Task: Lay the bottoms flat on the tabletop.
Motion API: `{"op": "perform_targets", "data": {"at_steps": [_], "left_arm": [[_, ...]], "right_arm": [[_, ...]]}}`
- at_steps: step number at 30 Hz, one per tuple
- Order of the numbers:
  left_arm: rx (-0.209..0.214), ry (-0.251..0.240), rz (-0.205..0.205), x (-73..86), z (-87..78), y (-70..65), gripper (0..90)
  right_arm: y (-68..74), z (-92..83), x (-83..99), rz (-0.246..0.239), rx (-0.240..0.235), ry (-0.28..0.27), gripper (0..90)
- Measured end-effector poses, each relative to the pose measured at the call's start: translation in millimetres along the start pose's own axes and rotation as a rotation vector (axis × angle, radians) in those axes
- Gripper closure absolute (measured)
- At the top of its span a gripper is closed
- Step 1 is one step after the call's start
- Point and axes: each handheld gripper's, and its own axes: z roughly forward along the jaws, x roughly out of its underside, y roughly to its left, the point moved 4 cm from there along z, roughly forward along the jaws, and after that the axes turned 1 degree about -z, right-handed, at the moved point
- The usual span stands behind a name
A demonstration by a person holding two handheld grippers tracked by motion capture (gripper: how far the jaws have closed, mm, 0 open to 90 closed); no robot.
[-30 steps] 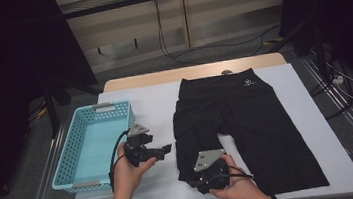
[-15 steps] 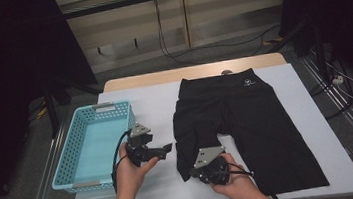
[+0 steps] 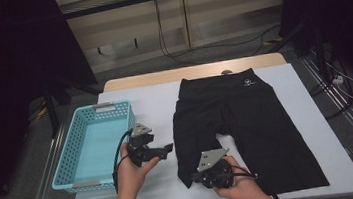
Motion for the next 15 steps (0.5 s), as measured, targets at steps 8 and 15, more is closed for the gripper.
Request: {"op": "perform_targets", "data": {"at_steps": [8, 15], "left_arm": [[0.003, 0.015, -0.003, 1.9, 2.0, -1.8, 17.6], [-0.01, 0.027, -0.012, 5.5, 9.5, -0.2, 18.2]], "right_arm": [[7.4, 5.0, -0.3, -0.03, -0.002, 0.015, 89.2], [6.2, 1.9, -0.4, -0.012, -0.017, 0.005, 89.2]]}}
